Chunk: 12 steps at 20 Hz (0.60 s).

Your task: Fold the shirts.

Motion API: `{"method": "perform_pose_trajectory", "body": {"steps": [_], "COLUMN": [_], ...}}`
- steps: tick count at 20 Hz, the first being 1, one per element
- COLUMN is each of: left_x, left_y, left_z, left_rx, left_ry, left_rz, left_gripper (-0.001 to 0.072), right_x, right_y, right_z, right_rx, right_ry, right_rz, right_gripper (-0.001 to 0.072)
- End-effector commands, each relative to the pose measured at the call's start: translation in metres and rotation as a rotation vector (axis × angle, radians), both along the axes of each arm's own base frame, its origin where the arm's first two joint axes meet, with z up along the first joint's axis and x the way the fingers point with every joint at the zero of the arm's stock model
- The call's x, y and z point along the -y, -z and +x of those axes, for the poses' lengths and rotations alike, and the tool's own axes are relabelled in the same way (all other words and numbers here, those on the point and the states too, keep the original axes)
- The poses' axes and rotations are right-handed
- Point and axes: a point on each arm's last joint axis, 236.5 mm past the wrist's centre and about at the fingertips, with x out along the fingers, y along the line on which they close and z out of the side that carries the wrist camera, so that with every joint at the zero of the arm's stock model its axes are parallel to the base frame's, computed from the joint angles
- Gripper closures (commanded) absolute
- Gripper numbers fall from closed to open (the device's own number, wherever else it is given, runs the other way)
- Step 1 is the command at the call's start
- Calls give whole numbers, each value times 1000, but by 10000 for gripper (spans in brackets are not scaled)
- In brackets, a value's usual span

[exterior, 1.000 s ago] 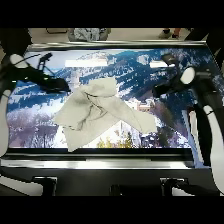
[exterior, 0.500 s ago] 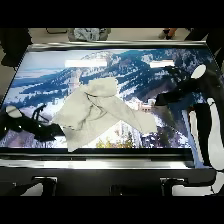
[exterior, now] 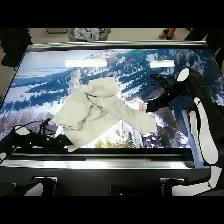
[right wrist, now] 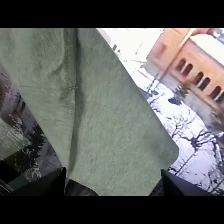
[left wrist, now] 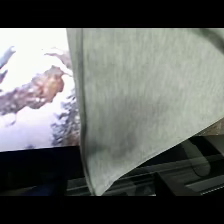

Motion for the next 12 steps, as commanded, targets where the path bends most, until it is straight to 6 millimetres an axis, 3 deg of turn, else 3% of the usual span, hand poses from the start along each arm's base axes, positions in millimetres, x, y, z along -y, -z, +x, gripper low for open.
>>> {"method": "perform_pose_trajectory", "body": {"steps": [1, 3, 4, 5, 6, 12], "left_x": [15, 21, 22, 21, 21, 22], "left_y": [8, 17, 20, 21, 21, 19], "left_z": [14, 12, 13, 14, 14, 11], "left_rx": [39, 29, 22, 22, 26, 18], "left_ry": [-28, -5, -6, -11, -13, -1], "left_rz": [-9, 3, 7, 9, 11, 3], "left_gripper": [108, 122, 242, 482, 665, 678], "right_x": [-25, -31, -35, -41, -47, -98], "right_y": [3, 14, 19, 21, 25, 61], "right_z": [-6, -7, -8, -10, -11, 1], "right_rx": [-18, -23, -28, -36, -37, 8], "right_ry": [-20, 8, 24, 38, 44, 23], "right_rz": [105, 135, 152, 179, 193, 183], "right_gripper": [5, 4, 4, 3, 3, -4]}}
